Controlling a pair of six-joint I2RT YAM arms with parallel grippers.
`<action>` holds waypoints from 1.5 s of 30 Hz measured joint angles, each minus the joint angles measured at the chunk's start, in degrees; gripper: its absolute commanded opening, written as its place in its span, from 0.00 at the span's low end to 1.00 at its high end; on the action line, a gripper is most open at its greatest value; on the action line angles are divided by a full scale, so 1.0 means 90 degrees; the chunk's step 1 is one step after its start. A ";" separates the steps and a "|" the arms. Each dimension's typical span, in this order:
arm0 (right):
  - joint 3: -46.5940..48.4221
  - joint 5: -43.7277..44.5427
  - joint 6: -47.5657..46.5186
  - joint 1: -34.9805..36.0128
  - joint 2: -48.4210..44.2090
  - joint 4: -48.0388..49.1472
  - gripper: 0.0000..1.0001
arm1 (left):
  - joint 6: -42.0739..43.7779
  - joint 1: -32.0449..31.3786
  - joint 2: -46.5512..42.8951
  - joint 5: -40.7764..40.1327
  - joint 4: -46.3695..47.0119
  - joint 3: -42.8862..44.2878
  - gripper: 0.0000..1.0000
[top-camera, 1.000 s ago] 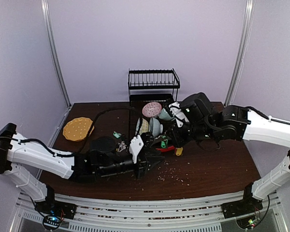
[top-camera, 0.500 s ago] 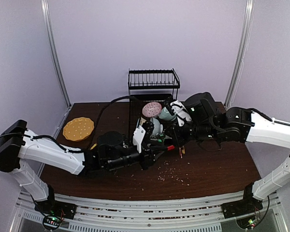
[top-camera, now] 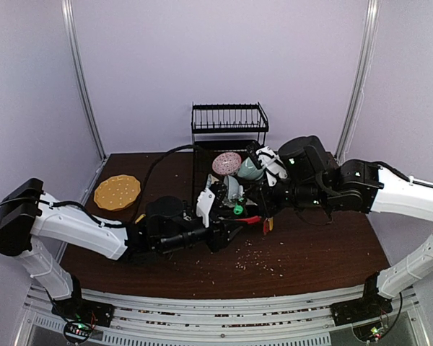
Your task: Put the keys on the keyring
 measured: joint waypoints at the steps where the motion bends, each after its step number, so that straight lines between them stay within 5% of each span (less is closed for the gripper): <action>1: 0.0000 0.0000 -0.0002 0.0000 0.0000 -0.0002 0.00 | 0.0002 0.0012 0.0000 -0.0007 -0.0019 0.0000 0.47; 7: -0.0002 0.0000 -0.0024 0.0019 0.0000 0.0000 0.00 | 0.0024 0.0070 -0.0015 -0.0015 -0.0063 -0.0029 0.51; 19: -0.0002 0.0000 -0.0143 0.0160 0.0000 0.0053 0.00 | 0.0095 0.0095 -0.0270 -0.0066 0.0299 -0.0165 0.44; 32: -0.0049 0.0022 -0.0209 0.0192 -0.0005 0.0090 0.00 | 0.0090 0.0095 -0.0284 0.0321 0.0877 -0.0279 0.00; 45: -0.0801 -0.0539 -0.0486 0.0129 -0.0651 0.0704 0.00 | 0.0408 0.0078 -0.0865 0.0442 -0.0158 -0.0187 0.00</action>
